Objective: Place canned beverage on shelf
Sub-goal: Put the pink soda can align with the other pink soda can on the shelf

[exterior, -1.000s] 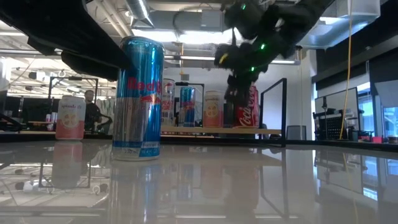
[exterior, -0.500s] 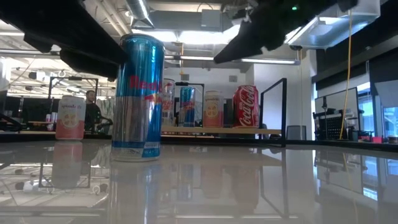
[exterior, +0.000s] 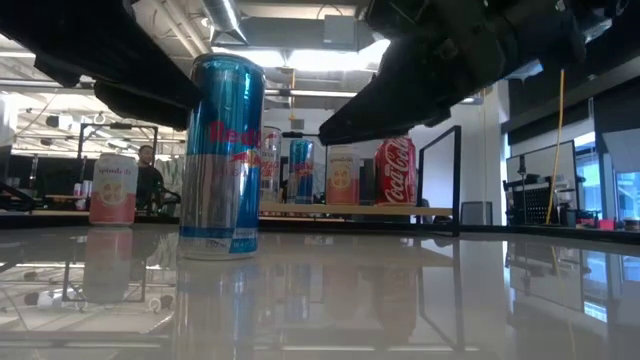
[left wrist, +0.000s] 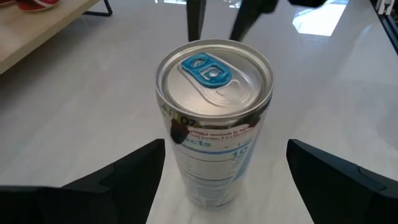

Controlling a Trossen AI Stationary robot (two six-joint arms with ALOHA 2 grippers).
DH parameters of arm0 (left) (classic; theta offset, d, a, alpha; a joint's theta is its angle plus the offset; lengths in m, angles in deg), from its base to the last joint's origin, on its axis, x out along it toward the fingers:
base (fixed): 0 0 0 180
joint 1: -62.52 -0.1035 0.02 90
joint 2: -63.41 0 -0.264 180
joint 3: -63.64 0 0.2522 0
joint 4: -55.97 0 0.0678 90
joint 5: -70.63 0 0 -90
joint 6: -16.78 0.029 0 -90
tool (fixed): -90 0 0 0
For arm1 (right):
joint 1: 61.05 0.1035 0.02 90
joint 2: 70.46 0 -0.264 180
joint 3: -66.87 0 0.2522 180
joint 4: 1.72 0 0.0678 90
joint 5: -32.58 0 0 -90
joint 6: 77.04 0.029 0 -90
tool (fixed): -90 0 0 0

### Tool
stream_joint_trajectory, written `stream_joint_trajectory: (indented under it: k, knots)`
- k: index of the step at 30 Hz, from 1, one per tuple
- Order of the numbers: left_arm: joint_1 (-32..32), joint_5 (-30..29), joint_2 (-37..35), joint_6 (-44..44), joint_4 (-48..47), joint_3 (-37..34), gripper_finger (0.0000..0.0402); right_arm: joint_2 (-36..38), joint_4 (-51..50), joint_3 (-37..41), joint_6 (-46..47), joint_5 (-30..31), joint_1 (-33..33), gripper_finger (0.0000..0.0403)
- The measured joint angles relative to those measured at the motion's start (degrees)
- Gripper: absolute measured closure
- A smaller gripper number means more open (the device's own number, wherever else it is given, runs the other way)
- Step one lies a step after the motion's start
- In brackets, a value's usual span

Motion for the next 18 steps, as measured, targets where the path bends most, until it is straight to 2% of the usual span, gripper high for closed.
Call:
stream_joint_trajectory:
  k: [4,8,13,18]
  knots:
    - [0.26,3.62,-1.4,0.14,-2.13,0.61,0.0076,-0.68,0.57,0.0,0.03,-0.15,0.01,0.0194]
    - [0.53,7.22,-5.55,-2.05,-13.17,4.88,0.0076,-0.68,0.81,0.0,0.03,-0.67,0.02,0.0144]
    - [0.25,7.29,-10.14,-5.39,-33.84,12.47,0.0076,-0.68,-0.03,0.0,-0.01,-0.65,0.0,0.0114]
    - [-2.54,4.24,-13.13,-10.9,-53.26,20.94,0.0076,-0.68,-0.82,0.0,-0.03,-0.62,0.0,0.0107]
